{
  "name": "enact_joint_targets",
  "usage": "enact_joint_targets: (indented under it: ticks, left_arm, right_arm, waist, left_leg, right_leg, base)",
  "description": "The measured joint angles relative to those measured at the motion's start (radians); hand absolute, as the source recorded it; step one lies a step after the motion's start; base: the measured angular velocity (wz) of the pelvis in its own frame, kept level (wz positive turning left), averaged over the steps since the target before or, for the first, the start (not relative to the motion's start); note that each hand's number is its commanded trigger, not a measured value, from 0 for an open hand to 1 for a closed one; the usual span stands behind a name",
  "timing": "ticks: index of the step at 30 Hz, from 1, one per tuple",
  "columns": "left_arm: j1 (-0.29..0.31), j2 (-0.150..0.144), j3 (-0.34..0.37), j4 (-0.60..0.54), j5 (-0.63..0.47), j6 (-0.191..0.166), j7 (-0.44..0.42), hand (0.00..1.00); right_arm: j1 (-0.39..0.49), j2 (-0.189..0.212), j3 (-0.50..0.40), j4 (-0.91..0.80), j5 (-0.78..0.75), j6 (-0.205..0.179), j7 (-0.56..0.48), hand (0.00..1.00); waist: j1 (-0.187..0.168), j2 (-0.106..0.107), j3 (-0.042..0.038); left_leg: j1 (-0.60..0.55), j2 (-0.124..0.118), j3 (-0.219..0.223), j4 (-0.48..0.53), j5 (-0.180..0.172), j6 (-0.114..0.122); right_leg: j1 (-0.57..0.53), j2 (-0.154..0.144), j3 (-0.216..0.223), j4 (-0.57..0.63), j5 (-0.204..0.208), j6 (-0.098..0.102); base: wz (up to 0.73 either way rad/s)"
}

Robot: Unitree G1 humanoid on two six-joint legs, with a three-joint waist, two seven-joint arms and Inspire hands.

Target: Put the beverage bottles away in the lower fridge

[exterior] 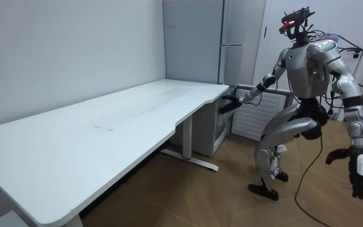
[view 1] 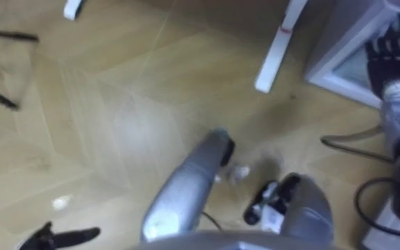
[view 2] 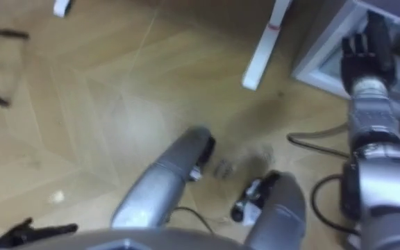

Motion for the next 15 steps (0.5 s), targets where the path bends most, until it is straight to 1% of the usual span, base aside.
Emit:
enact_joint_targets:
  ticks: [1,3,5,6,7,8,10,11,12,14,15]
  left_arm:
    - [0.006,0.002,0.001,-0.004,-0.002,0.006,0.001,0.00]
    - [0.015,0.003,0.001,-0.009,-0.002,0.017,0.008,0.00]
    - [0.028,0.003,0.001,-0.015,-0.002,0.035,0.013,0.00]
    - [0.031,0.003,0.001,-0.017,-0.002,0.037,0.017,0.00]
    - [0.032,0.004,0.001,-0.022,-0.002,0.043,0.024,0.00]
    - [0.032,0.004,0.000,-0.026,-0.001,0.045,0.027,0.00]
    - [0.033,0.005,0.000,-0.028,-0.001,0.049,0.028,0.00]
    - [0.033,0.005,0.000,-0.036,-0.002,0.050,0.028,0.00]
    - [0.033,0.005,0.000,-0.037,-0.003,0.050,0.027,0.00]
    - [0.033,0.005,0.000,-0.036,-0.002,0.052,0.026,0.00]
    - [0.033,0.006,0.000,-0.037,-0.002,0.052,0.026,0.00]
  right_arm:
    - [-0.008,-0.001,0.012,-0.023,0.000,-0.001,0.000,0.00]
    - [-0.021,-0.001,0.037,-0.026,-0.001,-0.011,-0.006,0.00]
    - [-0.021,-0.004,0.056,-0.026,0.000,-0.018,-0.008,0.00]
    - [-0.021,-0.007,0.062,-0.026,0.000,-0.019,-0.008,0.00]
    - [-0.021,-0.014,0.076,-0.026,-0.001,-0.019,-0.008,0.00]
    - [-0.022,-0.021,0.086,-0.026,-0.001,-0.019,-0.008,0.00]
    - [-0.022,-0.023,0.095,-0.025,-0.004,-0.019,-0.008,0.00]
    - [-0.022,-0.025,0.095,-0.024,-0.009,-0.018,-0.007,0.00]
    - [-0.022,-0.026,0.095,-0.022,-0.015,-0.018,-0.006,0.00]
    - [-0.022,-0.032,0.100,-0.003,-0.042,-0.009,0.020,0.00]
    - [-0.022,-0.035,0.112,0.001,-0.051,-0.008,0.027,0.00]
  waist:
    - [0.002,0.000,0.0004]
    - [0.002,-0.003,0.0011]
    - [0.001,-0.008,0.0041]
    - [0.001,-0.008,0.0041]
    - [0.001,-0.013,0.0055]
    - [0.001,-0.014,0.0068]
    - [-0.001,-0.014,0.0072]
    - [-0.008,-0.016,0.0081]
    - [-0.014,-0.016,0.0086]
    - [-0.023,-0.015,0.0092]
    - [-0.024,-0.016,0.0098]
  left_leg:
    - [-0.002,-0.001,0.005,-0.014,0.014,-0.012]
    - [-0.001,-0.001,0.004,-0.041,0.034,-0.012]
    - [-0.004,0.000,-0.009,-0.072,0.054,-0.027]
    - [-0.005,0.000,-0.013,-0.079,0.059,-0.031]
    - [-0.011,0.000,-0.017,-0.094,0.068,-0.038]
    - [-0.016,0.000,-0.022,-0.107,0.077,-0.045]
    - [-0.016,-0.002,-0.031,-0.127,0.088,-0.056]
    - [-0.013,-0.003,-0.032,-0.149,0.105,-0.060]
    - [-0.012,-0.002,-0.031,-0.159,0.113,-0.062]
    - [-0.008,0.009,-0.021,-0.174,0.123,-0.068]
    - [-0.006,0.012,-0.020,-0.179,0.125,-0.070]
  right_leg:
    - [0.000,-0.001,-0.002,-0.006,0.002,-0.004]
    - [0.001,-0.004,-0.017,-0.016,0.008,-0.014]
    - [-0.004,-0.006,-0.031,-0.031,0.014,-0.034]
    - [-0.006,-0.007,-0.035,-0.034,0.015,-0.039]
    - [-0.015,-0.009,-0.039,-0.038,0.016,-0.045]
    - [-0.021,-0.013,-0.047,-0.040,0.017,-0.054]
    - [-0.022,-0.017,-0.061,-0.045,0.017,-0.067]
    - [-0.022,-0.019,-0.067,-0.052,0.019,-0.072]
    - [-0.021,-0.019,-0.070,-0.055,0.020,-0.073]
    - [-0.013,-0.023,-0.087,-0.056,0.016,-0.087]
    - [-0.011,-0.022,-0.089,-0.057,0.015,-0.089]
  base:
    - [0.14]
    - [0.20]
    - [0.18]
    - [0.15]
    - [0.15]
    - [0.16]
    - [0.21]
    - [0.29]
    - [0.35]
    - [0.23]
    - [0.09]
